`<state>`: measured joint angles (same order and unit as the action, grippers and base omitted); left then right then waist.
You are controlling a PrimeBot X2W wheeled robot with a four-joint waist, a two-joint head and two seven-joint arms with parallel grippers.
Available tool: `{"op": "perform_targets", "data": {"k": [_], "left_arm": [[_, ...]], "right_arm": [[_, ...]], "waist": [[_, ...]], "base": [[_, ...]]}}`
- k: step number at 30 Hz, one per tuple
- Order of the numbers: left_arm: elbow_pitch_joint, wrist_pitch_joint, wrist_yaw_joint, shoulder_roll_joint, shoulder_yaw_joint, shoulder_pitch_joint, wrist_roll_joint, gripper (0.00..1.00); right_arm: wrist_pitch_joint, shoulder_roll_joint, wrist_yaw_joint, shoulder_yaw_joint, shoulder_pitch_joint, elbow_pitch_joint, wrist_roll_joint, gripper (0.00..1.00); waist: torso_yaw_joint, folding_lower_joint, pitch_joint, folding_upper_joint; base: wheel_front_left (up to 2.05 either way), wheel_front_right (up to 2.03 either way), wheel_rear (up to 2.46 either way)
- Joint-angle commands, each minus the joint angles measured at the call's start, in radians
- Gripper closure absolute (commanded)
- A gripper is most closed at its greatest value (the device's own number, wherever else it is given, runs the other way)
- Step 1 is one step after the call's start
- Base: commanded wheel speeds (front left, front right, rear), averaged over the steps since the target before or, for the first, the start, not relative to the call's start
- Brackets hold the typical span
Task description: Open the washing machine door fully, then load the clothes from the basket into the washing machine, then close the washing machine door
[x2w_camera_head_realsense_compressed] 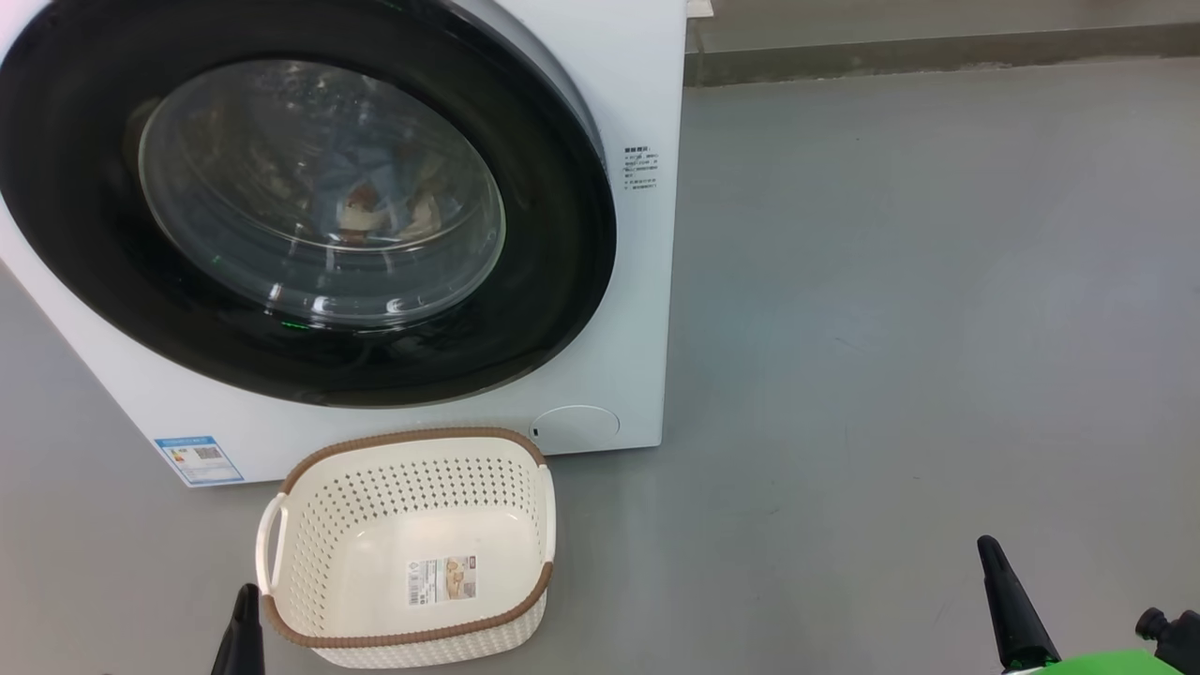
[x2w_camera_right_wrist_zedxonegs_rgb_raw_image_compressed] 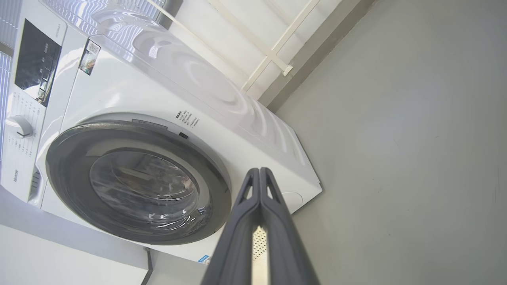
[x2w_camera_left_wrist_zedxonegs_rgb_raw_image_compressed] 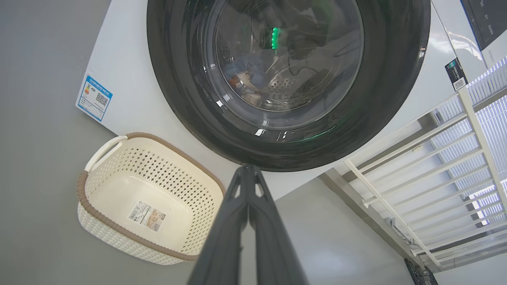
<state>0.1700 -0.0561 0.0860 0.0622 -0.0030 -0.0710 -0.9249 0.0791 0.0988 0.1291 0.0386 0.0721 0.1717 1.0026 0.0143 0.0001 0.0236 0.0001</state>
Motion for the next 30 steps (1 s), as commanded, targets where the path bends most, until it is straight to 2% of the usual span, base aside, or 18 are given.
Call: {"op": "perform_targets", "data": {"k": [1,30], "left_arm": [[-0.009,0.007,0.018,0.009,0.027,0.049,-0.031,1.0],[0.035,0.092,0.032,-0.002,0.074,0.116,-0.368,1.0]], "right_arm": [[-0.008,0.005,0.001,-0.008,-0.054,-0.02,0.032,1.0],[-0.093,-0.014,0.001,0.023,-0.118,0.028,0.339,1.0]], "waist": [[0.0,0.0,-0.001,-0.0001],[-0.008,0.0,-0.014,-0.0001]], "base": [[0.0,0.0,0.0],[0.0,0.0,0.0]]}}
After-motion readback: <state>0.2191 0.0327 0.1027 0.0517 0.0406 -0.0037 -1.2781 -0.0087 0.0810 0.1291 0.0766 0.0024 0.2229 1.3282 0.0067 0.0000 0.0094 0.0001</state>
